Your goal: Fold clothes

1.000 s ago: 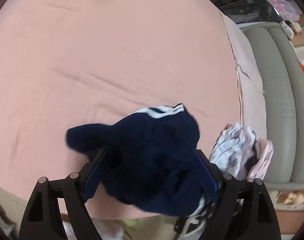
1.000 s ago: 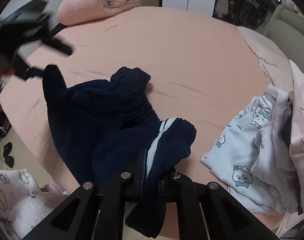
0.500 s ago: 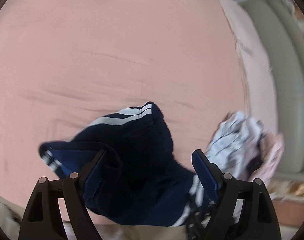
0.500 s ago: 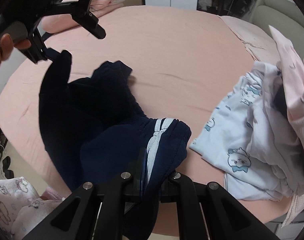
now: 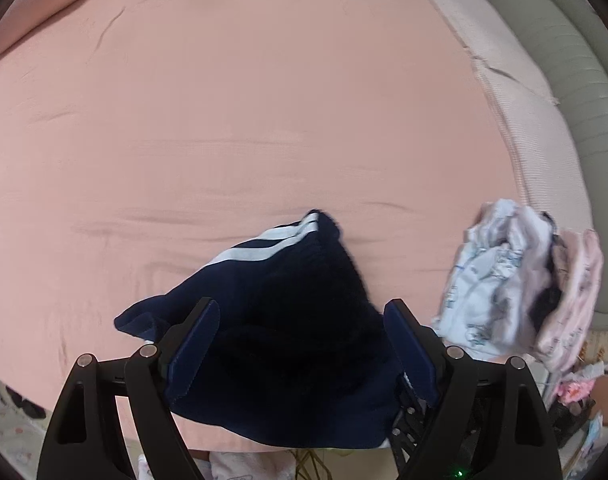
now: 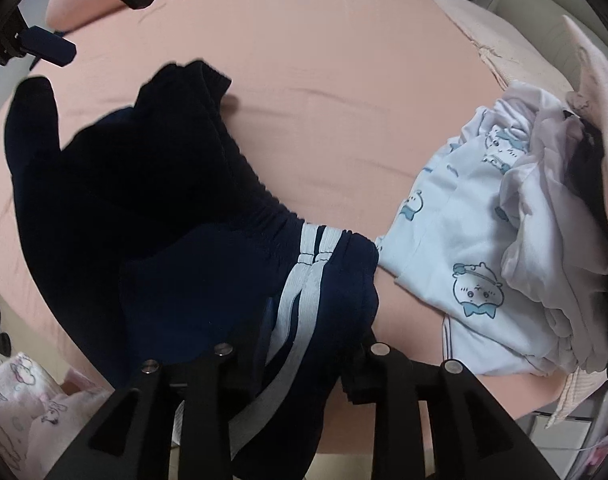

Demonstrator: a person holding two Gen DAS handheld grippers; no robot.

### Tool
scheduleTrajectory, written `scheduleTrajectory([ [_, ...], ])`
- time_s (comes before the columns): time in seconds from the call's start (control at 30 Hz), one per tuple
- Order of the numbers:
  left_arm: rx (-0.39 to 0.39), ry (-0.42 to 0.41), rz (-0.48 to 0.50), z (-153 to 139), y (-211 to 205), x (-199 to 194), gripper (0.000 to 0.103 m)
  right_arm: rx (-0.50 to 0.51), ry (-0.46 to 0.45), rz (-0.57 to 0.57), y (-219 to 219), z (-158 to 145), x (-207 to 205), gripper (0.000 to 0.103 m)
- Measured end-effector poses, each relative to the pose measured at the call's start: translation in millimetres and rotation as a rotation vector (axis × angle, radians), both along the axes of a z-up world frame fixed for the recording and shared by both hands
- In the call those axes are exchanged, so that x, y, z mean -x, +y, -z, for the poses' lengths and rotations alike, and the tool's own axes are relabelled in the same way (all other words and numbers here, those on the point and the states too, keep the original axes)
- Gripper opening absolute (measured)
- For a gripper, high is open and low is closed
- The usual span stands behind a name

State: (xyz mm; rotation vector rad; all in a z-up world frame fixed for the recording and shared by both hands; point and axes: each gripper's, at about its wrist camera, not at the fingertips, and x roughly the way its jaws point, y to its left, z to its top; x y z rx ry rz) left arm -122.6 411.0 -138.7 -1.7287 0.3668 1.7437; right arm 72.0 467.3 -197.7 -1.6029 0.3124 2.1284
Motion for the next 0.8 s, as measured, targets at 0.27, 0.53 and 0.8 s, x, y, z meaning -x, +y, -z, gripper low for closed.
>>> scheduleTrajectory([
  [0.27,0.068,-0.020,0.023,33.4,14.5,3.3,0.084,-0.024,-0.068,-0.037,-7.4,12.5,2.6,0.031],
  [0.53,0.095,-0.035,0.089,55.2,39.1,6.5,0.084,-0.004,-0.084,-0.052,-4.1,16.0,2.8,0.034],
  [0.8,0.101,-0.047,0.115,70.7,76.5,6.2,0.084,-0.017,-0.083,-0.060,-6.8,14.9,-1.0,0.035],
])
